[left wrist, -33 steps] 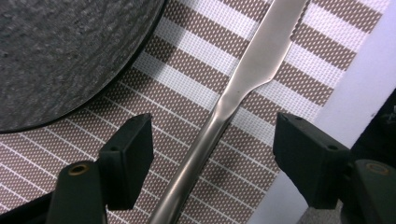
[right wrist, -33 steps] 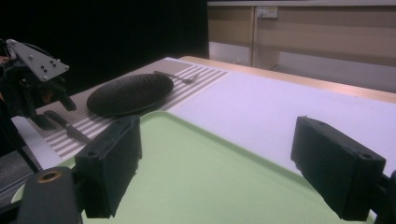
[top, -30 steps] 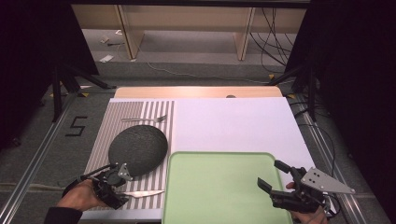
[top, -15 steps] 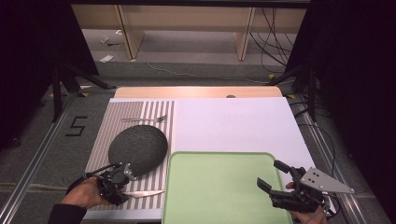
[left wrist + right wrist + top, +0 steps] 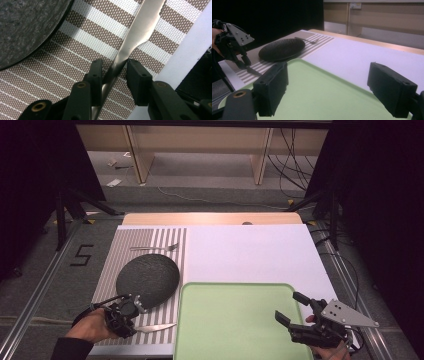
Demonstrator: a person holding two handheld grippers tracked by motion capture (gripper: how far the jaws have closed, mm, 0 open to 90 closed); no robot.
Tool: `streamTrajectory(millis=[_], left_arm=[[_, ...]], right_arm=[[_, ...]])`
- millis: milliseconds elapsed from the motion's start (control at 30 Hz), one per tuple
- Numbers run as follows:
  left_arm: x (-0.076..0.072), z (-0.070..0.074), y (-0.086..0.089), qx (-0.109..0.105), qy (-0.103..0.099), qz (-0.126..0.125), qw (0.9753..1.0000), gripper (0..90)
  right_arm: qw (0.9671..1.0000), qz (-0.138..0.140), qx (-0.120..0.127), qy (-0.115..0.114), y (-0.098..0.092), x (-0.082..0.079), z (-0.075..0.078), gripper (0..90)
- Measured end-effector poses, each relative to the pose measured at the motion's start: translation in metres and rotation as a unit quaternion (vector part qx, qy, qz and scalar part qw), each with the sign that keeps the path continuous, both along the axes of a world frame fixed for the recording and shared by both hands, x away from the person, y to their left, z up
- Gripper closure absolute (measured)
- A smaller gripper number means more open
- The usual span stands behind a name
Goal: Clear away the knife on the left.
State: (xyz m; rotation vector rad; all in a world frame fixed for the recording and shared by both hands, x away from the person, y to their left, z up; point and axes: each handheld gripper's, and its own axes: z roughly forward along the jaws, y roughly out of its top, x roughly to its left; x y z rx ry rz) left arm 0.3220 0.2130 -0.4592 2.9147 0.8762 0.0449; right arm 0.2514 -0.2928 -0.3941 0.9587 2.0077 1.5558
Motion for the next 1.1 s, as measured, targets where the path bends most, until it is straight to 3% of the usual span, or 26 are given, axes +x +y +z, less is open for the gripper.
streamTrajectory(millis=[400,600,833,1100], left_arm=[[-0.0023,0.0003,0.0002,0.007,0.005,-0.037,0.9993,77.9],[-0.0017,0.0003,0.0001,0.007,0.007,-0.031,0.9995,79.1],[-0.0004,0.0008,-0.0011,0.011,0.014,0.002,0.9998,79.7],[-0.0014,0.0029,-0.0035,0.009,0.024,0.014,0.9996,80.0]], right_arm=[[1.0,-0.001,0.001,-0.001,-0.0002,-0.0001,0.0,17.9],[1.0,-0.001,0.001,-0.003,-0.0002,-0.0001,0.0,18.0],[1.0,-0.002,0.0,-0.002,-0.0001,0.0,0.0,18.1],[1.0,-0.003,-0.001,-0.001,-0.0002,0.0,-0.0001,18.3]])
